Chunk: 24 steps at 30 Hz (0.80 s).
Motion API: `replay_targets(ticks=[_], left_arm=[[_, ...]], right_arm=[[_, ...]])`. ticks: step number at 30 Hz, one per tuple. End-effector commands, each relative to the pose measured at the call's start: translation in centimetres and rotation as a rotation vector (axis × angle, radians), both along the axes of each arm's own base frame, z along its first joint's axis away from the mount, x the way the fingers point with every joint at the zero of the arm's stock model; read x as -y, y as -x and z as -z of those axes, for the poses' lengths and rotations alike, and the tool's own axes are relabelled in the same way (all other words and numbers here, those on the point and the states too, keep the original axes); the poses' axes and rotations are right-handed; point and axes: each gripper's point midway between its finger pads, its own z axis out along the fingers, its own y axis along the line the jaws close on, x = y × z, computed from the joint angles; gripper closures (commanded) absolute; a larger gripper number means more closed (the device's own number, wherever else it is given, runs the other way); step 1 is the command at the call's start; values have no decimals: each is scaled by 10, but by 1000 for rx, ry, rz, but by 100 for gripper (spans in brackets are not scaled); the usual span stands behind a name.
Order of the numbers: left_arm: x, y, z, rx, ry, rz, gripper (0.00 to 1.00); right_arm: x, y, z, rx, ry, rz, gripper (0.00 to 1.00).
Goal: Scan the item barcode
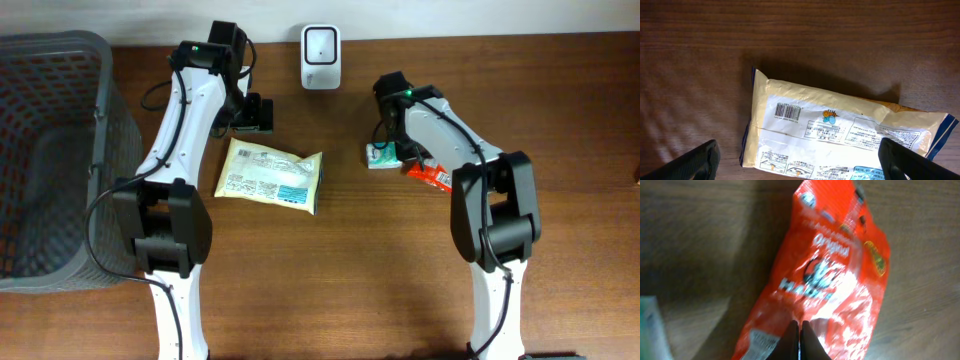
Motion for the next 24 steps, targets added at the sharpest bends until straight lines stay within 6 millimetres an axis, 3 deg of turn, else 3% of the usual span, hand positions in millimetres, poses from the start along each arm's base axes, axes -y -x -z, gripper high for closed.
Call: replay_targets(ticks=[1, 2, 4, 7, 8, 10, 13, 16, 19, 21, 23, 24], left_arm=[[-2, 1, 4, -8, -7, -11, 1], [-2, 1, 4, -8, -7, -12, 1], [-3, 1, 4, -8, -7, -12, 1], [-2, 1, 4, -8, -7, -12, 1], [-2, 1, 4, -8, -7, -12, 1], [-3, 1, 4, -8, -7, -12, 1], [-2, 1, 4, -8, -7, -12, 1], [-2, 1, 4, -8, -7, -12, 1], [-3, 1, 4, -8, -7, -12, 1], [-2, 1, 4, -8, -7, -12, 1], [-2, 1, 4, -8, -7, -12, 1], [-3, 1, 4, -8, -7, -12, 1]], right_arm=[[1, -9, -35, 105, -60, 91, 95], [3, -14, -55, 131, -145, 109, 82], [6, -18, -77, 128, -356, 100, 28], [28, -4, -71, 43, -636, 158, 9], [34, 5, -65, 1, -729, 176, 9], [23, 20, -53, -65, -980, 62, 7], [23, 32, -33, -61, -1120, 31, 7], [27, 24, -14, 54, -1257, 57, 8], [43, 19, 10, 140, -1262, 136, 13], [47, 16, 21, 188, -1252, 140, 25], [52, 11, 28, 227, -1237, 171, 55], [52, 9, 28, 237, -1237, 169, 55]])
